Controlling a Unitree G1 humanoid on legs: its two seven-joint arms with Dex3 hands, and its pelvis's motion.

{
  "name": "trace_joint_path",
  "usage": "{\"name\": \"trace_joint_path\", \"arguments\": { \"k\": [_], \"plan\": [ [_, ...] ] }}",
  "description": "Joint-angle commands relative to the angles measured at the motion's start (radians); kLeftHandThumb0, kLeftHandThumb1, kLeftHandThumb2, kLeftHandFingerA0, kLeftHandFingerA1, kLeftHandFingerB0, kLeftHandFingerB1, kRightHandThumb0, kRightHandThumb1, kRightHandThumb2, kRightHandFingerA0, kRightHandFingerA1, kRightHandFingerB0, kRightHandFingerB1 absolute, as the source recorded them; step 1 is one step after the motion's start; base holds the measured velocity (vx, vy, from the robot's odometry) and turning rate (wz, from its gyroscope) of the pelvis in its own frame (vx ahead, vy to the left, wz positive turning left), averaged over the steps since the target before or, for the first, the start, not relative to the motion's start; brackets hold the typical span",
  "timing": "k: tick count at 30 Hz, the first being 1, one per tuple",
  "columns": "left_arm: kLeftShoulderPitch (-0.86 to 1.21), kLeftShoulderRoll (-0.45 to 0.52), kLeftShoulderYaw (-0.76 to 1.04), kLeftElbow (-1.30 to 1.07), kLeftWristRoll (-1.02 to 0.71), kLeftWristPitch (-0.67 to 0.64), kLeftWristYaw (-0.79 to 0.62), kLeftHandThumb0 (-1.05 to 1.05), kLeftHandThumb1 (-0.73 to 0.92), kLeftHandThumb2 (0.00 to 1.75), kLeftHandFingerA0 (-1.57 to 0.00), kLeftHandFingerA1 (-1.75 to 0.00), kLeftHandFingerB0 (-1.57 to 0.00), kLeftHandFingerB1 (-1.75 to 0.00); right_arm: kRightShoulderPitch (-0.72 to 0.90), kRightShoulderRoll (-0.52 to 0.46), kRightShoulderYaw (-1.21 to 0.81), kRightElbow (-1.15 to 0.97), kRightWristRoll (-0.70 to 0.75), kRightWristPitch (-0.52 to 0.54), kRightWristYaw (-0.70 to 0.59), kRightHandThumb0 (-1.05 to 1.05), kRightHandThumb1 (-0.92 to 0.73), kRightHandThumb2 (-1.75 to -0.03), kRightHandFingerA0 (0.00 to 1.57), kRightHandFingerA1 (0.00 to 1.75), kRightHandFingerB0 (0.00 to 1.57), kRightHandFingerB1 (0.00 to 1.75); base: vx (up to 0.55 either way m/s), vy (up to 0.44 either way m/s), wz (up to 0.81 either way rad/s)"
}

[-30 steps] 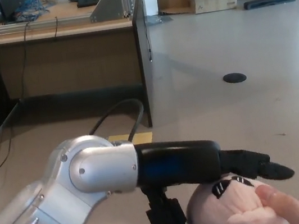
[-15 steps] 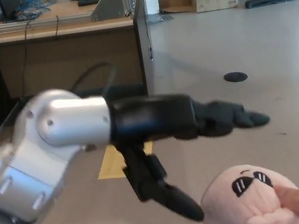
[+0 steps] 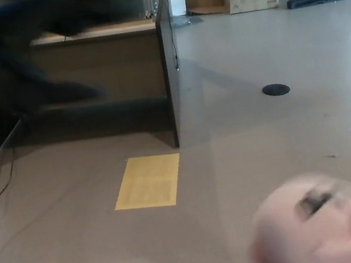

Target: The robot extends its left hand to pick up an emotional support dumpling from the palm of a person and brings its hand down by its side. Then it extends its arm again to hand the dumpling back to the person.

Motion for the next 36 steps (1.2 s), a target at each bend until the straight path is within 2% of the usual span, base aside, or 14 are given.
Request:
{"name": "trace_joint_path", "arguments": {
  "k": [1, 2, 3, 6, 7, 8, 10, 11, 14, 15, 17, 20, 22, 36],
  "plan": [
    [0.179, 0.029, 0.106, 0.010, -0.059, -0.026, 0.010, -0.81, 0.47, 0.55, 0.00, -0.19, 0.00, -0.02, 0.021, -0.019, 0.002, -0.013, 0.004, 0.009, 0.009, -0.27, -0.57, -0.58, 0.82, 0.54, 0.75, 0.48, 0.00, 0.000, 0.00],
    [0.182, 0.029, 0.108, 0.008, -0.060, -0.026, 0.011, -0.81, 0.47, 0.55, 0.00, -0.19, 0.00, -0.02, 0.022, -0.019, 0.002, -0.014, 0.004, 0.009, 0.010, -0.27, -0.57, -0.58, 0.82, 0.54, 0.75, 0.48, 0.00, 0.000, 0.00],
    [0.586, -0.121, 0.274, -0.018, 0.031, -0.289, 0.180, -0.57, 0.35, 0.68, -0.11, -0.41, -0.06, -0.18, 0.042, -0.008, 0.008, -0.011, 0.000, 0.007, 0.006, -0.28, -0.57, -0.58, 0.82, 0.54, 0.75, 0.48, 0.00, 0.000, 0.00],
    [0.639, -0.140, 0.294, -0.027, 0.041, -0.322, 0.202, -0.57, 0.35, 0.68, -0.11, -0.41, -0.06, -0.18, 0.045, -0.008, 0.009, -0.011, 0.000, 0.006, 0.006, -0.28, -0.57, -0.58, 0.82, 0.54, 0.75, 0.48, 0.00, 0.000, 0.00],
    [0.760, -0.199, 0.305, 0.002, 0.095, -0.428, 0.272, -0.41, 0.38, 0.58, -0.18, -0.37, -0.12, -0.31, 0.055, -0.003, 0.008, -0.008, 0.003, -0.004, 0.000, -0.27, -0.56, -0.58, 0.84, 0.55, 0.76, 0.49, 0.00, 0.000, 0.00],
    [0.938, -0.287, 0.322, 0.047, 0.178, -0.586, 0.376, -0.41, 0.38, 0.58, -0.18, -0.37, -0.12, -0.31, 0.070, 0.003, 0.005, -0.003, 0.007, -0.021, -0.010, -0.27, -0.56, -0.58, 0.84, 0.55, 0.76, 0.49, 0.00, 0.000, 0.00],
    [0.984, -0.307, 0.321, 0.091, 0.197, -0.632, 0.410, -0.38, 0.38, 0.58, -0.21, -0.40, -0.13, -0.31, 0.070, 0.004, 0.004, -0.003, 0.007, -0.016, -0.012, -0.28, -0.56, -0.58, 0.85, 0.55, 0.76, 0.49, 0.00, 0.000, 0.00],
    [1.067, -0.355, 0.328, 0.187, 0.217, -0.696, 0.474, -0.18, 0.28, 0.83, -0.11, -0.51, -0.06, -0.49, 0.069, 0.005, 0.002, -0.006, 0.008, -0.003, -0.015, -0.27, -0.57, -0.58, 0.85, 0.54, 0.76, 0.48, 0.00, 0.000, 0.00],
    [1.123, -0.403, 0.344, 0.271, 0.213, -0.721, 0.537, -0.17, 0.30, 0.84, -0.13, -0.52, -0.07, -0.49, 0.067, 0.007, -0.002, -0.006, 0.011, 0.003, -0.015, -0.26, -0.56, -0.58, 0.85, 0.54, 0.76, 0.49, 0.00, 0.000, 0.00],
    [1.133, -0.414, 0.349, 0.319, 0.215, -0.743, 0.566, -0.32, 0.43, 0.57, -0.32, -0.42, -0.21, -0.32, 0.069, 0.009, -0.005, -0.006, 0.015, 0.004, -0.016, -0.26, -0.57, -0.57, 0.84, 0.52, 0.75, 0.48, 0.00, 0.000, 0.00],
    [1.159, -0.439, 0.365, 0.462, 0.212, -0.790, 0.637, -0.32, 0.45, 0.59, -0.34, -0.43, -0.24, -0.33, 0.076, 0.012, -0.012, -0.003, 0.023, 0.001, -0.019, -0.26, -0.57, -0.57, 0.84, 0.53, 0.75, 0.49, 0.00, 0.000, 0.00],
    [1.164, -0.444, 0.366, 0.504, 0.210, -0.812, 0.654, -0.32, 0.45, 0.59, -0.34, -0.43, -0.24, -0.33, 0.080, 0.011, -0.014, -0.003, 0.023, -0.002, -0.020, -0.26, -0.57, -0.57, 0.84, 0.53, 0.75, 0.49, 0.00, 0.000, 0.00],
    [1.176, -0.435, 0.369, 0.592, 0.211, -0.774, 0.703, -0.26, 0.49, 0.58, -0.34, -0.41, -0.29, -0.33, 0.084, 0.009, -0.019, -0.006, 0.025, 0.004, -0.025, -0.26, -0.57, -0.57, 0.84, 0.53, 0.75, 0.49, 0.00, 0.000, 0.00],
    [1.147, -0.405, 0.326, 0.696, 0.219, -0.839, 0.732, -0.28, 0.49, 0.59, -0.33, -0.40, -0.30, -0.34, 0.082, 0.006, -0.032, 0.000, 0.033, -0.005, -0.015, -0.26, -0.58, -0.57, 0.83, 0.52, 0.75, 0.49, 0.00, 0.000, 0.00]
  ]
}}
